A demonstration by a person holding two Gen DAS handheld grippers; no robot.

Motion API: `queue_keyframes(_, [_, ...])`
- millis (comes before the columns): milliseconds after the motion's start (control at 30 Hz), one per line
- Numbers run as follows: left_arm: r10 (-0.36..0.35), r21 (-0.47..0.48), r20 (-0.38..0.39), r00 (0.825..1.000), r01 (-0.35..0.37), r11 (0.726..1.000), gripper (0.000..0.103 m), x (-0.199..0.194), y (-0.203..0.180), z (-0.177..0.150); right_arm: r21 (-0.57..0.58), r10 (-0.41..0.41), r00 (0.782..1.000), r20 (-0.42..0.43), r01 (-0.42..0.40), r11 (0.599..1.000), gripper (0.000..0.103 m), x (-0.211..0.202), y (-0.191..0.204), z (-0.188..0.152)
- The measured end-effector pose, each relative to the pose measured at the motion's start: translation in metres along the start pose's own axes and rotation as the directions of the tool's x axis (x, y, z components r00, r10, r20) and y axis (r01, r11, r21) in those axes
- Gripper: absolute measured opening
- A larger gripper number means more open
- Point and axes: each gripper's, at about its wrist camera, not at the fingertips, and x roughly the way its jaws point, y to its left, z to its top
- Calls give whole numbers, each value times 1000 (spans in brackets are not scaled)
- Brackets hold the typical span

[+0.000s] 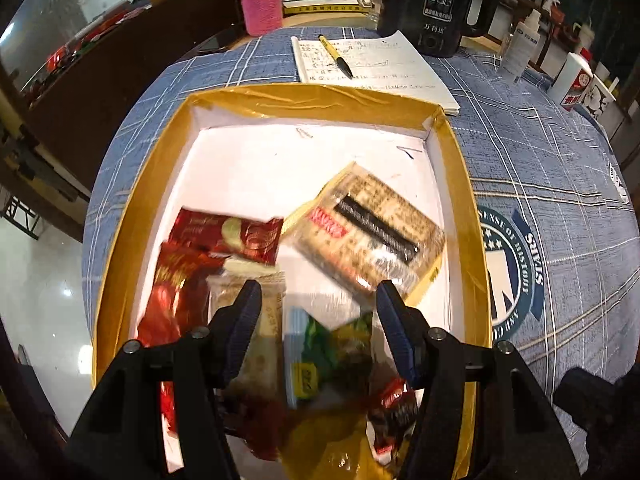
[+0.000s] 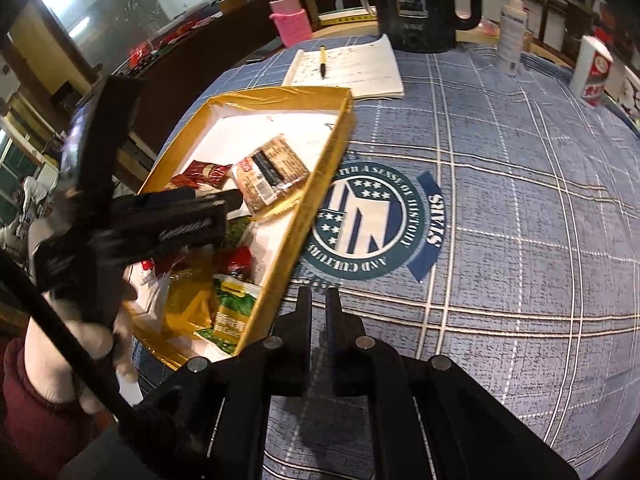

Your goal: Organize snacks

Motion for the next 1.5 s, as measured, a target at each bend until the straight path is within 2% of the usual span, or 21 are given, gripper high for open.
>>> queue_keyframes(100, [-34,-24,37,999,35,999,61,-18,13,1,10,-1,1000,-1,1,1000,5,-1,-4,0])
queue_keyframes(233, [-58,-52,27,998,59,997,62,-44,44,-18,9,6,1000,2,-6,1000,5,-2,-6,1])
queue_keyframes(300, [-47,-73,-2,999,47,996,66,-47,59,-33,6,19,1000,5,-19,1000,6,-2,-4,1])
queue_keyframes(467, [19,-113,-61,998,-26,993,66,-34,76,-55,-13,42,999,3,-42,999,8,3,6,-1])
queue_keyframes(567, [41,-105,-73,996,-49,993,66,-23,71,-55,-28,48,999,2,-48,998,8,5,11,-2])
queue_keyframes(667, [95,-39,-112,989,-100,994,66,-7,56,-52,-26,48,999,0,-48,998,8,4,9,-3])
queue_keyframes(767, [73,-21,-97,993,-75,997,66,-19,48,-49,-12,39,999,9,-39,999,9,1,4,-4])
queue_keyframes(900, [62,-56,-33,998,-64,996,68,-40,52,-36,28,31,999,24,-32,999,12,-3,-8,-7])
queue_keyframes(1067, [92,25,-72,993,-91,996,68,-17,29,-26,33,43,999,21,-44,998,12,-4,-7,-11])
queue_keyframes(1200, [54,-2,-20,998,-54,999,68,-23,24,-18,22,31,999,24,-31,999,13,-6,-7,-14])
queue_keyframes(1333, [19,-53,85,996,-15,998,68,-51,28,-22,43,21,1000,20,-22,999,16,-8,-14,-18])
queue_keyframes(1433, [38,-85,205,978,-21,996,68,-84,28,-31,43,20,1000,9,-20,999,16,-8,-17,-22])
queue_keyframes(1500, [72,-114,284,956,-40,993,73,-109,28,-39,38,27,1000,7,-28,999,16,-9,-18,-24])
